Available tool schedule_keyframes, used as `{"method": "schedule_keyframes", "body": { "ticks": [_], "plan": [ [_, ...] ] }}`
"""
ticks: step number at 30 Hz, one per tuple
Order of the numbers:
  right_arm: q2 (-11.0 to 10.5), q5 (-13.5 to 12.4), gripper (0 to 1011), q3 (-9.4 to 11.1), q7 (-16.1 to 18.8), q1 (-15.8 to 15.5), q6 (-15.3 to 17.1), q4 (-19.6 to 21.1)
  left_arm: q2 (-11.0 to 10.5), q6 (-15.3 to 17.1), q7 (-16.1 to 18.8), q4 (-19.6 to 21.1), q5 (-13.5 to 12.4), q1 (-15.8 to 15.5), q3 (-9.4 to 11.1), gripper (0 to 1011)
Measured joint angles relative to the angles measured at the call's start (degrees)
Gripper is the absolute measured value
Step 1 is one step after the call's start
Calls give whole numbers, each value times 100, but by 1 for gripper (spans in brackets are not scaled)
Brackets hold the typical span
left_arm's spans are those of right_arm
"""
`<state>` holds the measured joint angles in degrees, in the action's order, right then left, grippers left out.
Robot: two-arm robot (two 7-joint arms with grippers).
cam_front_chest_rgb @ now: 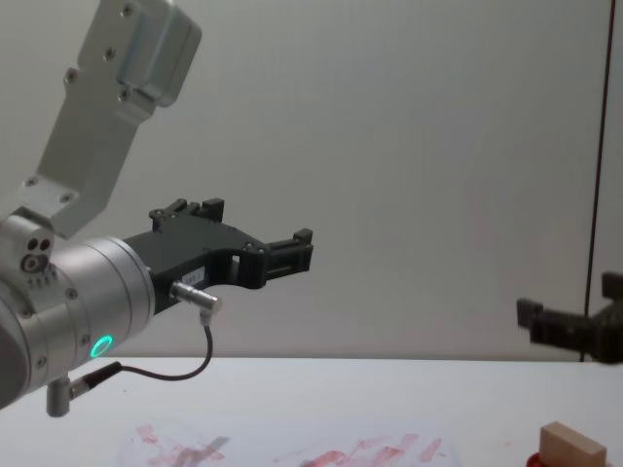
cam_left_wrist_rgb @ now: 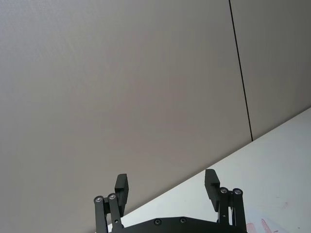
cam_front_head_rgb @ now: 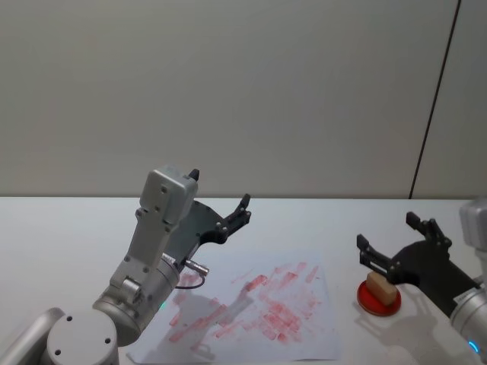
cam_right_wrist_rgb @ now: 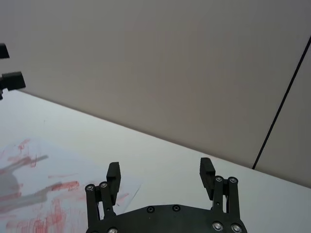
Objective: Use the one hand to pick up the stamp and affix it onto the A4 paper.
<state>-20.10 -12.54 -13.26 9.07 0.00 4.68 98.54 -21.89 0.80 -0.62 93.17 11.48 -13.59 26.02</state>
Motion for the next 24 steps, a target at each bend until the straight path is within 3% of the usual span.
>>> {"method": "schedule_keyframes", "body": {
  "ticks": [10, 24],
  "plan": [
    [-132, -1, 1001, 55, 311, -22, 199, -178, 0, 0, 0, 0, 0, 0, 0, 1003],
    [-249, -227, 1001, 139, 630, -48, 466, -474, 0, 0, 0, 0, 0, 0, 0, 1002]
  ]
}}
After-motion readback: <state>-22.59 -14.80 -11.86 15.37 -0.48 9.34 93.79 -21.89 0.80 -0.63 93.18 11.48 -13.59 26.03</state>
